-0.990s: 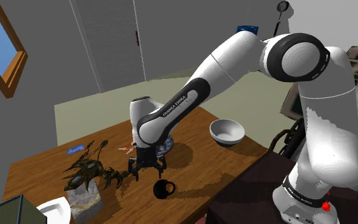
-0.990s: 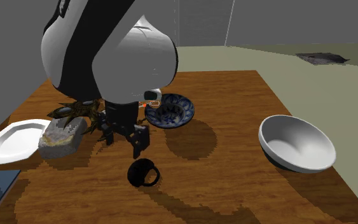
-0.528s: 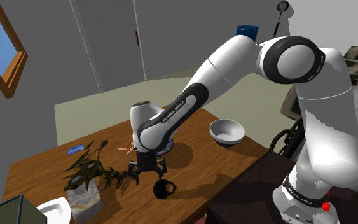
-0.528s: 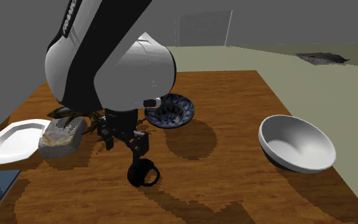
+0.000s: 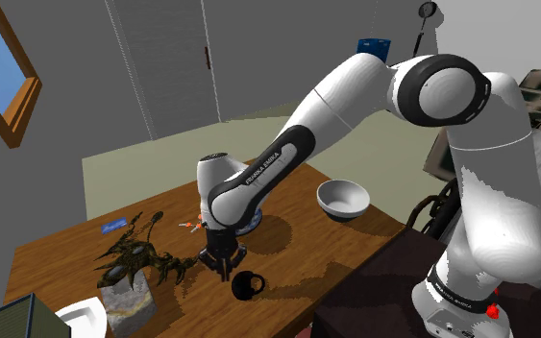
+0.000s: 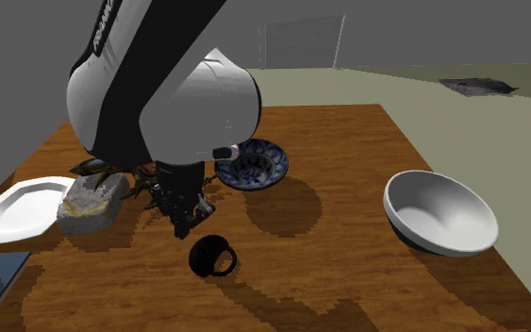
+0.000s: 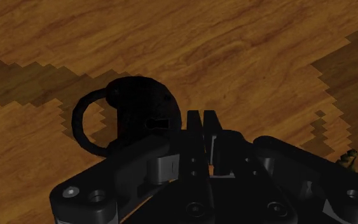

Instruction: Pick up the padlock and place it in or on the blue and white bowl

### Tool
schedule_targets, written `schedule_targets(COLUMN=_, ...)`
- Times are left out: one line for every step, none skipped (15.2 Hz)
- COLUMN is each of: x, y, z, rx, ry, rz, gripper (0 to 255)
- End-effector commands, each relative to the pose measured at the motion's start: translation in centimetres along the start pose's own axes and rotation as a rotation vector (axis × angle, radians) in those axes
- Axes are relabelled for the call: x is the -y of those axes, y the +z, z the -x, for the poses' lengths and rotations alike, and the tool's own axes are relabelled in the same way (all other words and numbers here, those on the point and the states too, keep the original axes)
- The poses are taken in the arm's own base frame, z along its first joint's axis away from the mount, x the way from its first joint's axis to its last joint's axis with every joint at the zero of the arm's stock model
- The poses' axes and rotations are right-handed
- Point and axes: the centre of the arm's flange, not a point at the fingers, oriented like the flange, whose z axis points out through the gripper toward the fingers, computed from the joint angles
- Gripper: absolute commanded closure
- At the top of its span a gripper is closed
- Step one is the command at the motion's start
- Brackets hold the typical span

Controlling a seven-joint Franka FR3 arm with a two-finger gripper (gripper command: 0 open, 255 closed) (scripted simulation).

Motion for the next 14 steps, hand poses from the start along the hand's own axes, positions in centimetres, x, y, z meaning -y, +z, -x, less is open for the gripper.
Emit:
schedule_targets(x=0.0, y=0.0, z=0.0, rx=0.000, ry=0.000, rz=0.000, gripper=255)
schedule_targets(x=0.0, y=0.0, z=0.0, rx=0.000, ry=0.000, rz=0.000, gripper=255)
schedule_targets(x=0.0, y=0.0, z=0.0, rx=0.000, ry=0.000, rz=0.000, gripper=255)
schedule_targets(x=0.0, y=0.0, z=0.0, rx=0.000, ry=0.000, rz=0.000, gripper=255)
schedule_targets(x=0.0, y=0.0, z=0.0, rx=0.000, ry=0.000, rz=0.000, gripper=255)
schedule_targets(x=0.0, y=0.0, z=0.0, rx=0.000, ry=0.000, rz=0.000, gripper=0)
schedule_targets(x=-1.0, y=0.6, z=1.5, rx=-0.077, ry=-0.059, rz=0.011, gripper=0)
schedule_targets(x=-2.1, y=1.3, z=2.9, rx=-0.154, ry=-0.118, rz=0.023, gripper=0)
schedule_targets(x=-3.3, y=2.1, z=4.1, rx=-0.231, ry=-0.177, rz=0.034, gripper=0)
schedule_targets(x=-4.6, y=3.0, z=5.2, rx=-0.307, ry=-0.236, rz=0.046, gripper=0)
schedule_targets(x=-4.7, y=3.0, z=5.3, rx=-0.312, ry=-0.240, rz=0.047, gripper=0)
schedule_targets(x=-4.7, y=3.5, z=5.1, rx=-0.312, ry=-0.240, rz=0.047, gripper=0)
schedule_targets(x=-4.7, y=4.0, z=4.9, rx=-0.312, ry=-0.240, rz=0.047, gripper=0)
schedule_targets(x=-4.7, y=4.5, z=4.8, rx=-0.312, ry=-0.240, rz=0.047, gripper=0)
